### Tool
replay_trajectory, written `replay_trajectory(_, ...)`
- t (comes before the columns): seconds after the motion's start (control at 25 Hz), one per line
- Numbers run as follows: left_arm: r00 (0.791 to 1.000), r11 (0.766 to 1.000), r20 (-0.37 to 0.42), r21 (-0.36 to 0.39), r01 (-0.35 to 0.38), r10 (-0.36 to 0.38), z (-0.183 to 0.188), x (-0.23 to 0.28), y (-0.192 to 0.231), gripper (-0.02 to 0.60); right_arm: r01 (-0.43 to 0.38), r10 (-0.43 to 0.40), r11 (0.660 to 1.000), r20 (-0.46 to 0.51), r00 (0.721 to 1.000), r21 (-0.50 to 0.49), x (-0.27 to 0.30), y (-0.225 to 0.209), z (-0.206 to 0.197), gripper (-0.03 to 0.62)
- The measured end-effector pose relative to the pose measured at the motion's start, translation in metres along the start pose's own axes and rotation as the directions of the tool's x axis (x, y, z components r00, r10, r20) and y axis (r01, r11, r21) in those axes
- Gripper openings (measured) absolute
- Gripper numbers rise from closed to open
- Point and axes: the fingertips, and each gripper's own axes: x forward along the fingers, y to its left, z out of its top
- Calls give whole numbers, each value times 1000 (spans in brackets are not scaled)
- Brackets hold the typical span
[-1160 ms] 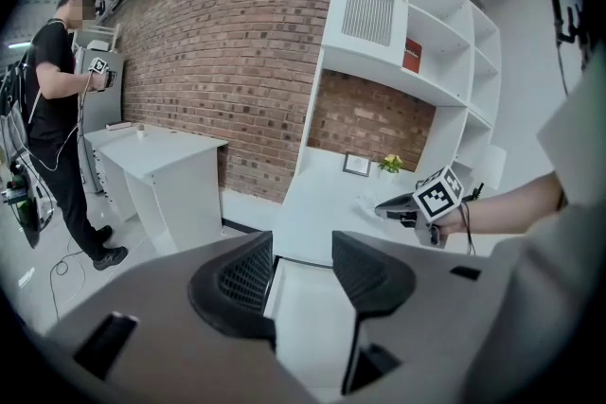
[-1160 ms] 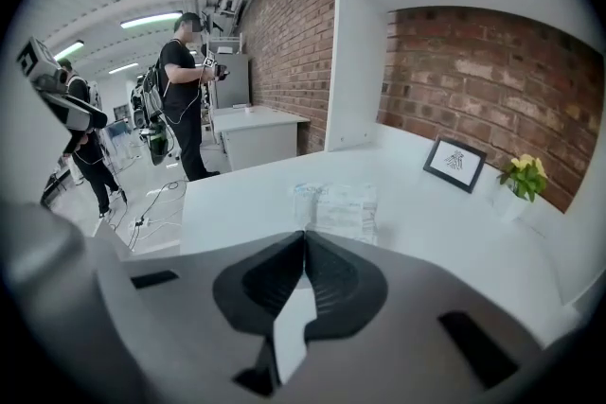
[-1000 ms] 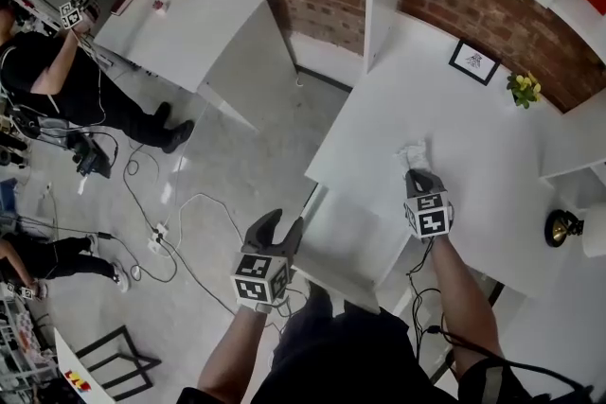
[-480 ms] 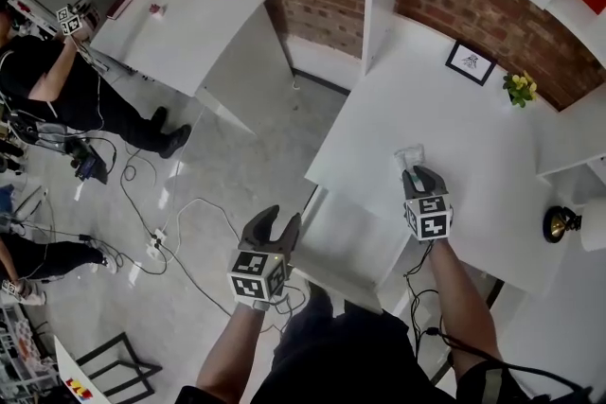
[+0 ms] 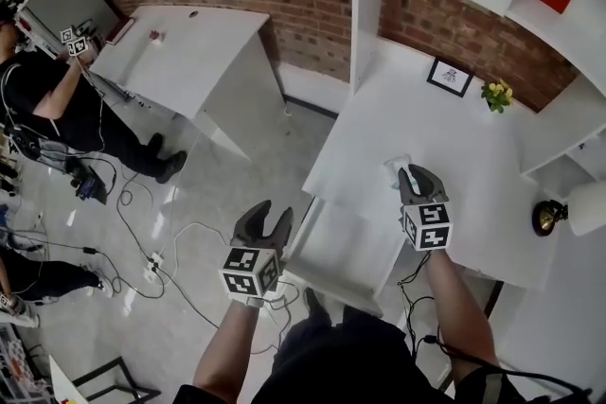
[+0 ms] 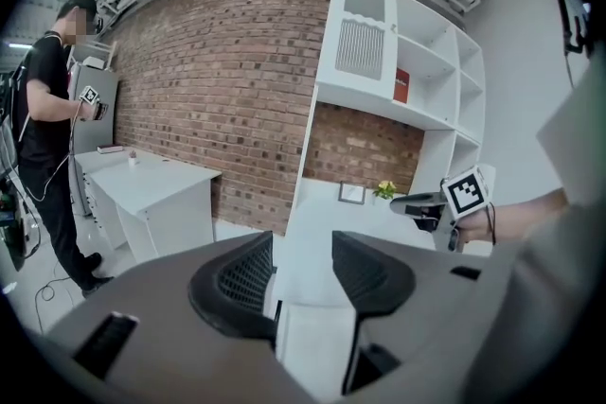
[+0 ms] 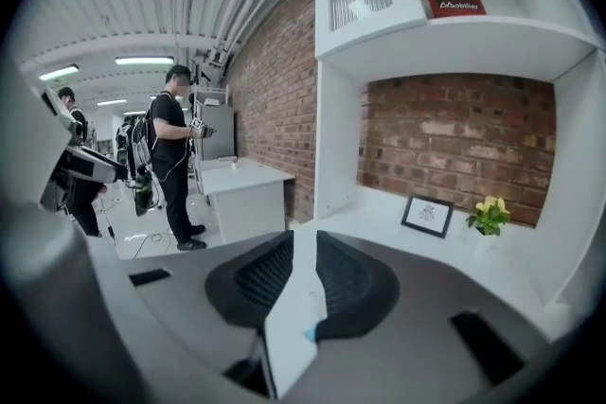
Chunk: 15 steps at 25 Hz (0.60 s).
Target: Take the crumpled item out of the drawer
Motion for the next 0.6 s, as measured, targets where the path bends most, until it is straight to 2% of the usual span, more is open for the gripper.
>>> replay_trajectory(0.2,996,999,90,32,-2,-1,38,-17,0,193,13,-13,1000,113,993,1,-31,11,53,67)
replay_trajectory(0.4,984,998,178,69,-8,-4,79,-36,-4,193,3,5,999,236,972,-33,-65,32,111,80)
replay_trajectory(0.52,970,995,242,91,-29,7,106,-50,-8,190,12,8,998,296,955,-64,-86,43,143,71)
replay_trajectory(0.6,955,991,295,110,-73,38,126,-63,-9,186,20,7,997,332,943,-80,-100,49,161,58)
